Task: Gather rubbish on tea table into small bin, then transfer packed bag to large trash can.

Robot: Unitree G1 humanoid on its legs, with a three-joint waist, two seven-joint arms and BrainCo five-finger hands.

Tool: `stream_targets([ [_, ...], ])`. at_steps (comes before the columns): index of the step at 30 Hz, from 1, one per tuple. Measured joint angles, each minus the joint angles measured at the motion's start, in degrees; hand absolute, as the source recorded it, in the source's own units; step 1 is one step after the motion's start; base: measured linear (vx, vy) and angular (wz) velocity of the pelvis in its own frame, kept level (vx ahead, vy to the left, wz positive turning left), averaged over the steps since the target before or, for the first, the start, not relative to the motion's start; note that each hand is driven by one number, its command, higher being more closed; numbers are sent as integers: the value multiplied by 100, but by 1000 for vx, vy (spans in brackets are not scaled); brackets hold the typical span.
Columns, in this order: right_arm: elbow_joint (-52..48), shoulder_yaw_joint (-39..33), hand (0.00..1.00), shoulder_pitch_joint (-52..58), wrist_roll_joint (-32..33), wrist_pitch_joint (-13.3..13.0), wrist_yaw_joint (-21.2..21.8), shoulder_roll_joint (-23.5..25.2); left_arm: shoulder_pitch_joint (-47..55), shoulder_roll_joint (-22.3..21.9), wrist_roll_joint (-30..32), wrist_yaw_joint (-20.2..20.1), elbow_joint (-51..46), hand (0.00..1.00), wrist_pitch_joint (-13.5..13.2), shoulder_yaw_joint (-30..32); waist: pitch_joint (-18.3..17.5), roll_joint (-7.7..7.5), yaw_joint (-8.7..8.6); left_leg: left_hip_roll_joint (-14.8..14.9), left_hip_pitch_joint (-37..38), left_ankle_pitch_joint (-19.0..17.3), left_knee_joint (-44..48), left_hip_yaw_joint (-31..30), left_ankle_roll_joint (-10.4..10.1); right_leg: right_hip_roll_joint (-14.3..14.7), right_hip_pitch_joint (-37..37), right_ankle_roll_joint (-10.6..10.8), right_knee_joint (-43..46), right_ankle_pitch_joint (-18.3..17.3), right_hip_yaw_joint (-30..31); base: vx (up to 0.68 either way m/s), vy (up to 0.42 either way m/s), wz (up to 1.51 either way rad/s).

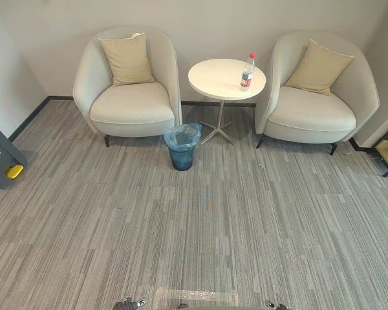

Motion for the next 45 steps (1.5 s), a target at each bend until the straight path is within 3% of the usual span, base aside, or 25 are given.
stream_targets([
  [17, 27, 9, 0, -12, 0, 5, 3, -8, -86, 76, 5, 1, 145, 0, 40, -244, 1, 5, -23, -1, -30, 0, -1, 50, 1, 8, 21, -2, -168, 103, 43, -31, -33, -2],
  [28, 63, 47, 0, -85, 0, 16, 5, -17, -123, 182, 48, -2, 192, 0, 93, -580, 14, -16, -129, 10, -72, -3, 2, 92, -2, 24, -23, -10, -199, 129, 94, -21, -35, -2],
  [33, 53, 76, 0, -96, 16, 11, 4, -55, -180, 189, 45, 2, 187, 0, 113, -609, 39, -8, -132, 90, -110, -57, 53, 309, -78, 90, -131, -49, -126, 156, 282, -39, -46, -21],
  [36, 4, 8, 0, -118, 115, 0, 2, -17, -278, 202, 38, 13, 164, 0, 123, -541, 278, -4, -148, 197, -508, -573, 1089, 437, -235, 132, -182, -121, 166, 19, 348, -51, -65, -20],
  [37, -55, -4, 0, -111, 219, 2, -5, 2, -272, 174, 27, 18, 43, 0, 131, -350, 367, -31, -143, 309, -882, -837, 1990, 584, -457, 150, -289, -243, 350, -194, 409, -106, -82, -11],
  [40, -77, 0, 0, -83, 235, 6, -40, 29, -277, 69, -83, 94, -235, 0, 129, -13, 528, -102, -87, 471, -1638, -792, 3672, 768, -557, 96, -385, -341, 742, -409, 516, -61, -78, -21],
  [41, -130, 11, 0, -80, 234, 9, -71, 14, -224, -7, -148, 133, -306, 0, 123, 125, 504, -49, -40, 598, -1831, -916, 4087, 919, -375, 87, -415, -358, 856, -488, 593, 22, -8, -33],
  [42, -247, 29, 0, -37, 234, 19, -99, 8, -207, -50, -207, 134, -313, 0, 127, 191, 516, 6, -31, 754, -1962, -1052, 4379, 1022, -290, 71, -402, -350, 908, -543, 672, 61, 24, -36],
  [43, -314, 34, 0, -32, 234, 17, -117, 2, -206, -80, -240, 138, -316, 0, 129, 235, 531, 46, -33, 833, -2062, -1150, 4391, 1032, -335, 34, -404, -332, 927, -581, 785, 121, 69, -31],
  [45, -320, 32, 0, -47, 240, 16, -138, -8, -195, -92, -311, 148, -331, 0, 129, 240, 520, 64, -12, 842, -2088, -1164, 3729, 977, -418, -70, -462, -252, 985, -642, 946, 165, 144, -34],
])
